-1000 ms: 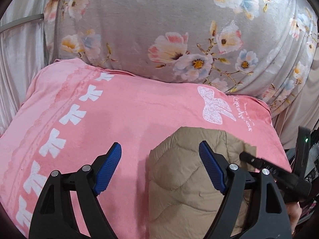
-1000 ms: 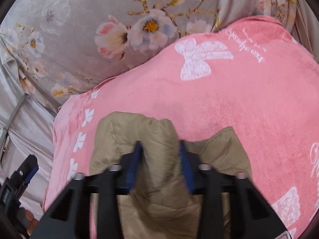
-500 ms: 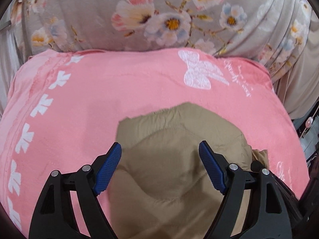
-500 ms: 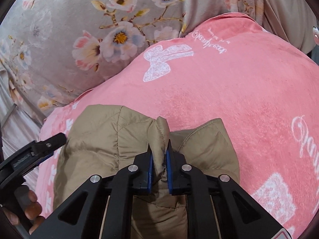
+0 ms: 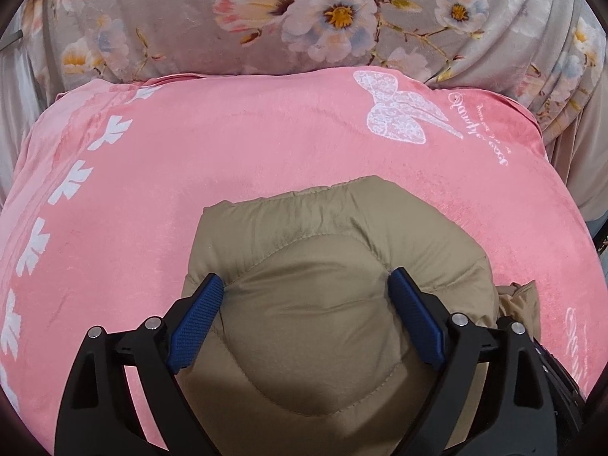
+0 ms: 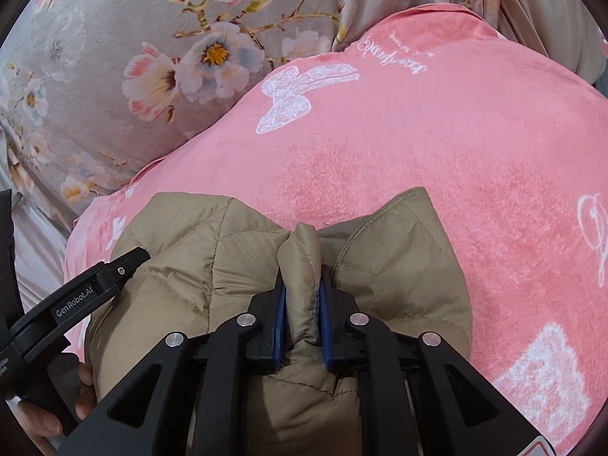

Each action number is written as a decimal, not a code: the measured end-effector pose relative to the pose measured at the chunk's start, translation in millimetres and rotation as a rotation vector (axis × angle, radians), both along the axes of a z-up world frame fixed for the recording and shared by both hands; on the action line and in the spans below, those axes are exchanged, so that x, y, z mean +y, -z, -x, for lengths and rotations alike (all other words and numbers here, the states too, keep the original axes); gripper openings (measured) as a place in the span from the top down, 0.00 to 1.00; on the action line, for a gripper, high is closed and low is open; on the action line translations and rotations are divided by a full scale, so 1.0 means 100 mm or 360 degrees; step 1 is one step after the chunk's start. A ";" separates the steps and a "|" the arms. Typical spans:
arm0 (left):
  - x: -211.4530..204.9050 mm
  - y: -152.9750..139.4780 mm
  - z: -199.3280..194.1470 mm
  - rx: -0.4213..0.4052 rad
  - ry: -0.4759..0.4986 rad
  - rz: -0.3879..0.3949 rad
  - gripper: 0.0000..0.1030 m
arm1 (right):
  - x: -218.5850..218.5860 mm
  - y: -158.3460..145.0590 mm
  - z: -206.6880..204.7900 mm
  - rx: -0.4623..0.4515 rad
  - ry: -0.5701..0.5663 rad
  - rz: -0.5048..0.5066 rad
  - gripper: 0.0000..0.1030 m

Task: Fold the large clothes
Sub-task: 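Lay the folded bundle down and grasp its fold with the right tool, then press the bundle flat with the left tool while the right tool holds the fold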

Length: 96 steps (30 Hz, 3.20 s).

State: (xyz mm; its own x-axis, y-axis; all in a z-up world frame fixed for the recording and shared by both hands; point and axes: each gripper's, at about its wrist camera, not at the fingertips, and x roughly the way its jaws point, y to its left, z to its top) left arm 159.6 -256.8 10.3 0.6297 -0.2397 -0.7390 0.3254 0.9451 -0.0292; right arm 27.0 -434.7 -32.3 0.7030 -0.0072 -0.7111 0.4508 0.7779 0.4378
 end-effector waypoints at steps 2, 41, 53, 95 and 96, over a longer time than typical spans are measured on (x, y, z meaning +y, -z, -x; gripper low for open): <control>-0.02 0.04 0.01 -0.0015 -0.0002 -0.0017 0.14 | -0.02 0.05 0.00 -0.0007 0.0008 -0.0023 0.88; -0.21 0.25 0.06 -0.0115 -0.0049 -0.0256 0.12 | -0.12 0.26 0.00 -0.0056 0.0039 -0.0163 0.86; 0.70 -0.12 0.96 0.0174 0.0203 -0.0112 0.12 | 0.39 -0.13 1.33 0.0179 -0.0133 0.0014 0.71; 0.86 0.18 1.37 0.0133 0.0162 -0.0259 0.04 | 1.01 0.14 1.41 0.0300 -0.0137 0.0387 0.84; 0.87 0.18 1.36 0.0141 0.0163 -0.0244 0.04 | 0.98 0.14 1.42 0.0284 -0.0156 0.0380 0.84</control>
